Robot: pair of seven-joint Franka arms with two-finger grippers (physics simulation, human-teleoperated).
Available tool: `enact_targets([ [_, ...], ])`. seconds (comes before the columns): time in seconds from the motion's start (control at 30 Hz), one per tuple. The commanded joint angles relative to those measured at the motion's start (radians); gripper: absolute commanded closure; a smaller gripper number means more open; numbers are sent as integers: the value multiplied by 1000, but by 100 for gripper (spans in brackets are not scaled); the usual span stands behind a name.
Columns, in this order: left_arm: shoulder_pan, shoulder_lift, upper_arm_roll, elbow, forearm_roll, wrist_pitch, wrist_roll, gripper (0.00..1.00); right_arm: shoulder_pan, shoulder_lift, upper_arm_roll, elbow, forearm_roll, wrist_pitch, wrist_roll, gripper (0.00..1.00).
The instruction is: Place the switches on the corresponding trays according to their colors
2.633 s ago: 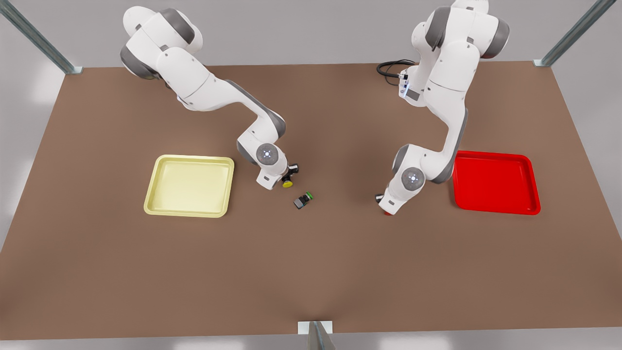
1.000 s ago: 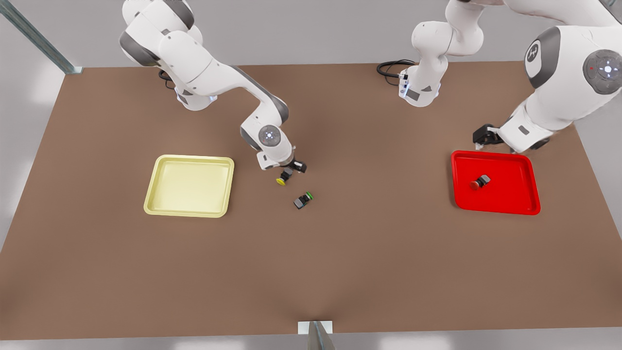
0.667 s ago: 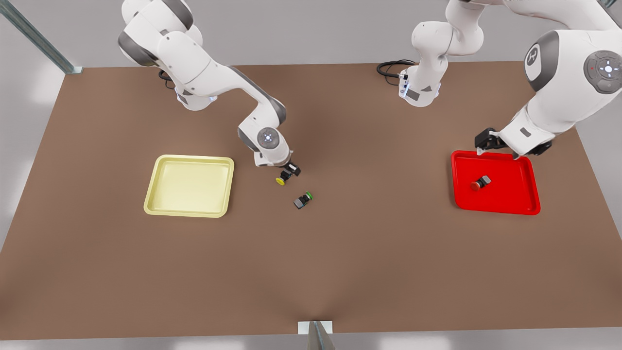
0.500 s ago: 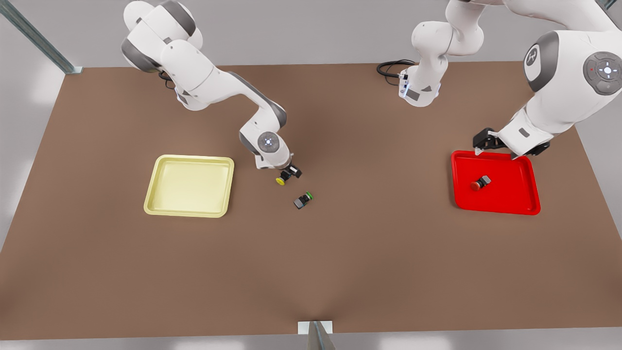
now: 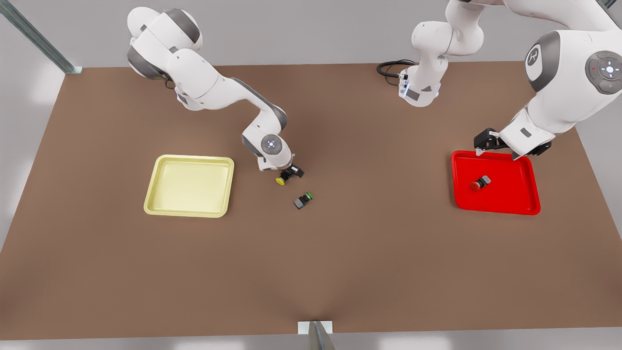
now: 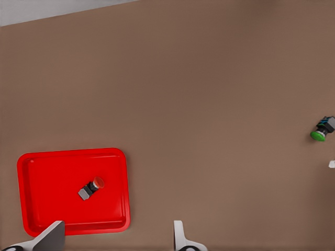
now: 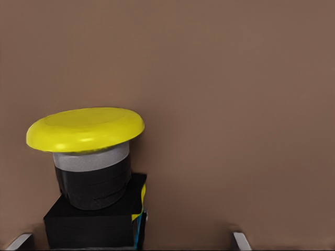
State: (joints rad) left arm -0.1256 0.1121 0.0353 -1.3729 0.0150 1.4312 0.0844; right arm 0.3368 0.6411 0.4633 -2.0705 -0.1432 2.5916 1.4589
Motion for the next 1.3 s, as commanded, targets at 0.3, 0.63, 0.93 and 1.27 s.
enact_targets([
  [0.3,0,14,0,0,0,8,0,0,-30,-46,8,-8,10,-30,-65,2],
  [0.63,1,118,2,15,20,78,-5,0,-36,-27,23,-2,11,-27,-81,41],
  [0.93,1,110,0,17,19,74,-5,0,-39,-37,23,3,11,-34,-74,47],
  [1.27,1,110,2,17,10,72,-11,0,-62,-58,23,0,11,-53,-63,0],
])
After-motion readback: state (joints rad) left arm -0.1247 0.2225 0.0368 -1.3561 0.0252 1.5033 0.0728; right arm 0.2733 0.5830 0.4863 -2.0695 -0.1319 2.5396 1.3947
